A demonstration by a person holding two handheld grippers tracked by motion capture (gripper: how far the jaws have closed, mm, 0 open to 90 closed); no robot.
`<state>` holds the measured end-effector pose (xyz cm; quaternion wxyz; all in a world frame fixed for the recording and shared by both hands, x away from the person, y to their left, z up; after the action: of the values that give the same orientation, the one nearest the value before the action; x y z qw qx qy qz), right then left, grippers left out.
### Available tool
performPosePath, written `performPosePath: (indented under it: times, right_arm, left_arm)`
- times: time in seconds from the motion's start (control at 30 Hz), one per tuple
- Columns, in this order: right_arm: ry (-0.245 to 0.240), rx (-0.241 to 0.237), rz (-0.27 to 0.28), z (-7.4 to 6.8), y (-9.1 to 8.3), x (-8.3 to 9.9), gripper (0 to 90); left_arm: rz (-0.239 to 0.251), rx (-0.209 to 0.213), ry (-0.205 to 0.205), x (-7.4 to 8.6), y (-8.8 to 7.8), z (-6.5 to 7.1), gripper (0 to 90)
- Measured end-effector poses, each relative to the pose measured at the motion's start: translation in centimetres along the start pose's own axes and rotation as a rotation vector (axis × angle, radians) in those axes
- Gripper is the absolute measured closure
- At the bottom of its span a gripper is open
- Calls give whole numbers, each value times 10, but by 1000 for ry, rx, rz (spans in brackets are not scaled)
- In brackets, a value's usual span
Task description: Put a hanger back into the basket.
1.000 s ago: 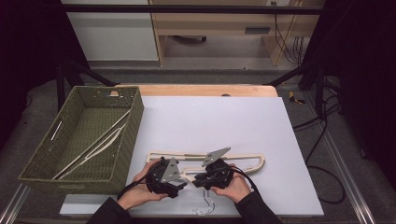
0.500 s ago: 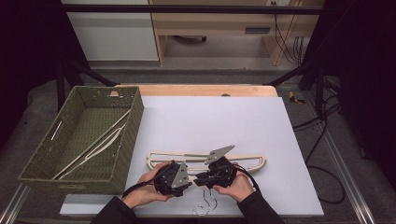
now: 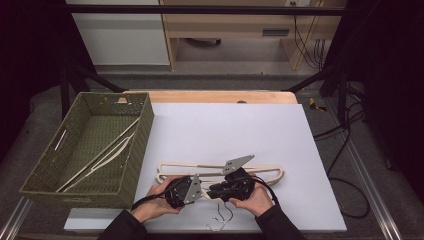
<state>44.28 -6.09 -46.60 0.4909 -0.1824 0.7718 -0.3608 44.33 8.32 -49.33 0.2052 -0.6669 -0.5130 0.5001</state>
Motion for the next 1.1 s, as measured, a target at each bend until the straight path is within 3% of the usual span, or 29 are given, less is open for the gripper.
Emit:
performPosePath:
  times: [0.17,0.4,0.43,0.5,0.6,0.7,0.73,0.8,0.87,0.9,1.1]
  right_arm:
    - [-1,10,93,1,-14,-4,687]
    - [54,158,300,18,-65,-2,513]
    - [54,158,300,18,-65,-2,513]
    - [82,218,349,27,-85,7,474]
    - [104,248,374,32,-96,15,421]
    - [123,291,394,37,-104,23,340]
    - [128,312,401,38,-107,26,320]
    - [147,345,415,43,-111,33,288]
    - [165,374,428,47,-115,36,249]
    - [171,383,431,48,-116,38,220]
    - [207,435,460,58,-124,47,150]
  left_arm:
    - [3,-19,7,-1,-4,-2,743]
    - [20,-29,-10,-2,-12,-6,775]
    - [20,-29,-10,-2,-12,-6,780]
    - [18,-30,-12,-2,-13,-7,784]
    - [16,-36,-3,-4,-19,-9,800]
    - [48,-34,-33,-6,-26,-12,821]
    - [66,-15,-55,-7,-28,-13,828]
    - [75,0,-75,-7,-30,-14,835]
    - [54,-10,-70,-6,-30,-16,855]
    - [61,-1,-104,-6,-30,-16,863]
    - [96,31,-210,-3,-41,-27,866]
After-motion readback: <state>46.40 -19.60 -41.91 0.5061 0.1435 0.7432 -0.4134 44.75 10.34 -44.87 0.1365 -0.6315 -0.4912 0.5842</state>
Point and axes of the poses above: each handheld gripper's, and its own axes: y roughly forward along the jaws, x roughly out of its underside, z roughly to its right, the point moved 5 cm from there along y, roughly forward along the jaws, and after that the axes turned 8 degrees about -z, right-handed, at the moved point
